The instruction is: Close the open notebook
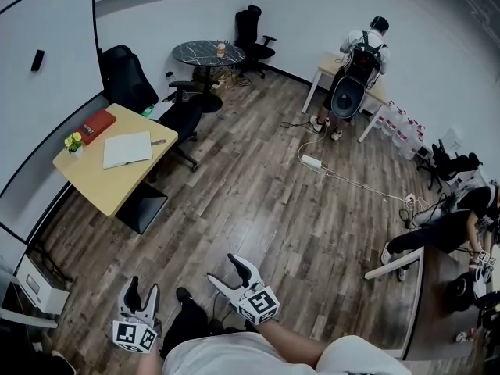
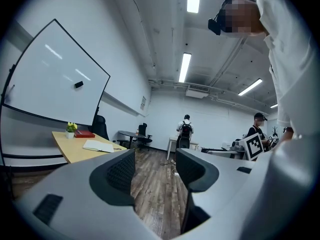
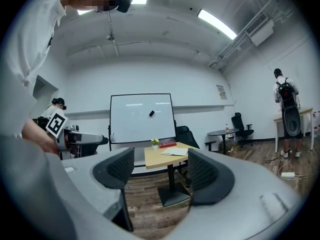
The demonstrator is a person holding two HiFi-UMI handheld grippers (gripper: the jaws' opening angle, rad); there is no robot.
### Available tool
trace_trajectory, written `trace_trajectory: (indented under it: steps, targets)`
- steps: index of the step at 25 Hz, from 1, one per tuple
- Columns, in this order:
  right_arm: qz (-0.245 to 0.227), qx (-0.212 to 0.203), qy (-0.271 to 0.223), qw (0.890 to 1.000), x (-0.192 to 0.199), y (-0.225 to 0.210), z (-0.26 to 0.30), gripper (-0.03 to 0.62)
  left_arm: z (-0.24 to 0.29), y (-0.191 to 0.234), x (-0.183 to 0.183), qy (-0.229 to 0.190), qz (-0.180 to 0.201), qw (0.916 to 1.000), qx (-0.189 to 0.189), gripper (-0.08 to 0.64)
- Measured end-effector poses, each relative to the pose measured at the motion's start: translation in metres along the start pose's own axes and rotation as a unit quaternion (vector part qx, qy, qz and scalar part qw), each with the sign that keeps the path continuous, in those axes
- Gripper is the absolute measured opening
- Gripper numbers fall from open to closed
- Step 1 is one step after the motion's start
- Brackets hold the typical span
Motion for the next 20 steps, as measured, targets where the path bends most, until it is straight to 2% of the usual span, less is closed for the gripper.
trace_trajectory:
  steps: [6, 11, 15, 20]
  targets:
    - [0.009, -0.001, 0.014, 1.000, -0.002, -0.021, 0.033, 0.339, 0.036, 0.024, 0.002, 0.012, -0.013, 0.9998, 0.010, 0.238]
    - [0.009, -0.005, 0.025, 1.000, -0.010, -0.047, 0.063, 0.339, 0.072, 0.053, -0.016, 0.002, -0.015, 0.9999, -0.001, 0.238]
    - [0.018, -0.004, 0.027, 0.999, -0.020, -0.071, 0.103, 0.339, 0.105, 0.087, -0.030, 0.010, -0.014, 0.9999, -0.004, 0.238]
    - [0.024, -0.018, 0.030, 0.999, -0.043, -0.094, 0.162, 0.339, 0.152, 0.117, -0.054, 0.035, 0.032, 0.9988, 0.005, 0.235]
Point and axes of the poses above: the fingertips, and each gripper's own axes: z forward along the fingers, y to its left, x out of its underside, the point moved 5 cm from there along -z, backward along the fingers, and after that the axes turned 13 degrees about y, right-handed, at the moved point
